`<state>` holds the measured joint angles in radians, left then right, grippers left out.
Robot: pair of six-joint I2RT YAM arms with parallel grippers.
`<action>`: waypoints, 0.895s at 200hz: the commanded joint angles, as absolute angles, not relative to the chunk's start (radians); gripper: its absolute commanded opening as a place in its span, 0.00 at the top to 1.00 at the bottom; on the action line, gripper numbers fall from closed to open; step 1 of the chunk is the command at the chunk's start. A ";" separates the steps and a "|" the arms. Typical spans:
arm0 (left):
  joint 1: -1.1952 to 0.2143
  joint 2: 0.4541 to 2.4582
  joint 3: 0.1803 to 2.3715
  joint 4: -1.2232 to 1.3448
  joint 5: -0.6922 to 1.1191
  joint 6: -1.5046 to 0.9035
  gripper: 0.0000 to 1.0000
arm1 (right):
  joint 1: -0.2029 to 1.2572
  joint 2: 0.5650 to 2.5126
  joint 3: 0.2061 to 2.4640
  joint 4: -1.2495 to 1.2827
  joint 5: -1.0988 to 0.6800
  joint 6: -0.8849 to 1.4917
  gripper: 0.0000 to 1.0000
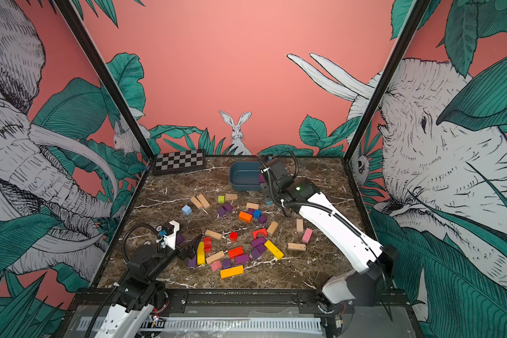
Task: Pick purple bricks into the storage bin
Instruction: Place the building block in the storage box.
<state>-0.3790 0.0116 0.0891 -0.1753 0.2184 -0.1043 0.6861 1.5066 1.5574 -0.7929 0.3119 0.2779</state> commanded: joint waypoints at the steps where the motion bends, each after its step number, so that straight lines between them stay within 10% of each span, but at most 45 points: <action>1: -0.382 0.005 0.085 -0.179 0.213 -0.100 0.01 | 0.637 1.645 1.634 -0.748 0.240 0.243 0.76; 179: -0.382 0.005 0.082 -0.177 0.185 -0.107 0.01 | 0.448 2.578 2.456 -0.633 0.037 0.215 0.78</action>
<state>-0.3790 0.0116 0.0891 -0.1761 0.1852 -0.1051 0.4450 2.5374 2.3672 -0.6617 0.0387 0.2089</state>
